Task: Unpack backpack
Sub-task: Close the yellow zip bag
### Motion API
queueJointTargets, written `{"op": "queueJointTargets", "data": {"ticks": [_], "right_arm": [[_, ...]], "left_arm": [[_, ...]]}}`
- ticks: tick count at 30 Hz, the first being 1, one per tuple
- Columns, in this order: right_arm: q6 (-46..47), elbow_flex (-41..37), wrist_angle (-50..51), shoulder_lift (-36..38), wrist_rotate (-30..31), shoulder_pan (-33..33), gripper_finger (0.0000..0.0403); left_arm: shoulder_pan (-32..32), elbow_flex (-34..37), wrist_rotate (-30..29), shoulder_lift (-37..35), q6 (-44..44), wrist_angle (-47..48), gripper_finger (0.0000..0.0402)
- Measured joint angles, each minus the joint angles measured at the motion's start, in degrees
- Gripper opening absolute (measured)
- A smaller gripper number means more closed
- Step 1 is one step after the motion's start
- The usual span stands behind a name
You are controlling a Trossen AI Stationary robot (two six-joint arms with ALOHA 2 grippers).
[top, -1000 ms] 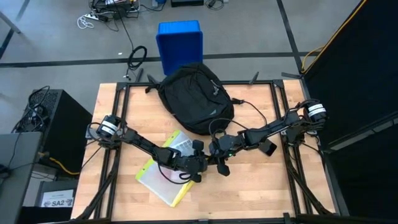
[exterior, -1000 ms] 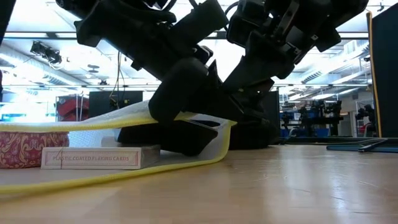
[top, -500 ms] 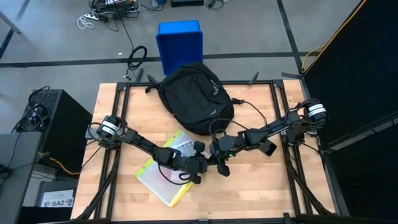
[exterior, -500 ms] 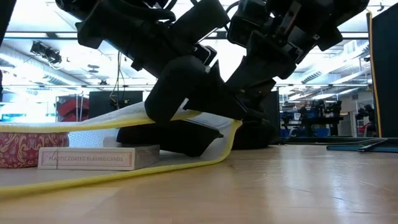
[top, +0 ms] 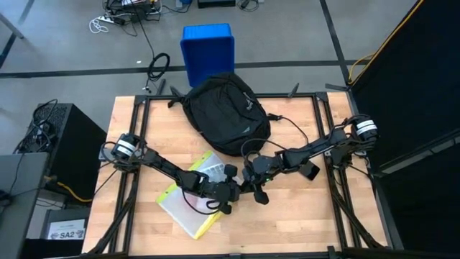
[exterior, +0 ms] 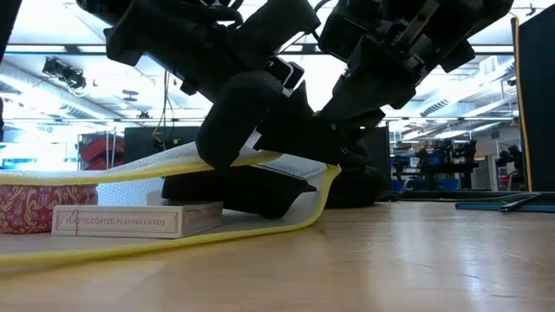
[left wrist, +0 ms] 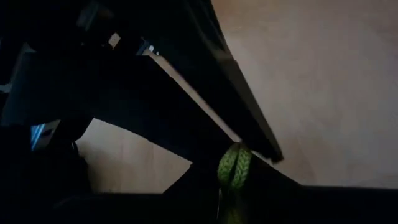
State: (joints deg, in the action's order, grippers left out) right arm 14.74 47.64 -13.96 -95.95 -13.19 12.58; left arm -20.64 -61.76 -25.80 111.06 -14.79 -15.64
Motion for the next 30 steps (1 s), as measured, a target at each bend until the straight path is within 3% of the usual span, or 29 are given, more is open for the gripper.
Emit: {"op": "queueJointTargets", "data": {"ticks": [12, 16, 20, 23, 30], "right_arm": [[-0.3, -0.1, 15.8, 10.5, 1.0, -0.3, 0.0125], [-4.0, -0.1, 20.5, 12.9, 8.7, 1.1, 0.0150], [-10.3, -0.7, 21.7, 10.7, 18.7, 2.9, 0.0166], [-15.2, -1.2, 19.1, 6.1, 21.4, 4.1, 0.0176], [-28.1, -1.2, 4.5, -5.2, 30.4, 6.3, 0.0201]], "left_arm": [[0.0, -0.1, -0.1, -0.1, 0.2, 0.1, 0.0000], [0.0, -0.1, -0.2, -0.1, 0.2, 0.0, 0.0000], [0.0, 0.0, -0.2, -0.1, 0.3, 0.0, 0.0000], [0.0, 0.0, -0.2, -0.1, 0.3, 0.0, 0.0000], [0.0, 0.0, 0.0, -0.1, 0.3, -0.2, 0.0000]]}}
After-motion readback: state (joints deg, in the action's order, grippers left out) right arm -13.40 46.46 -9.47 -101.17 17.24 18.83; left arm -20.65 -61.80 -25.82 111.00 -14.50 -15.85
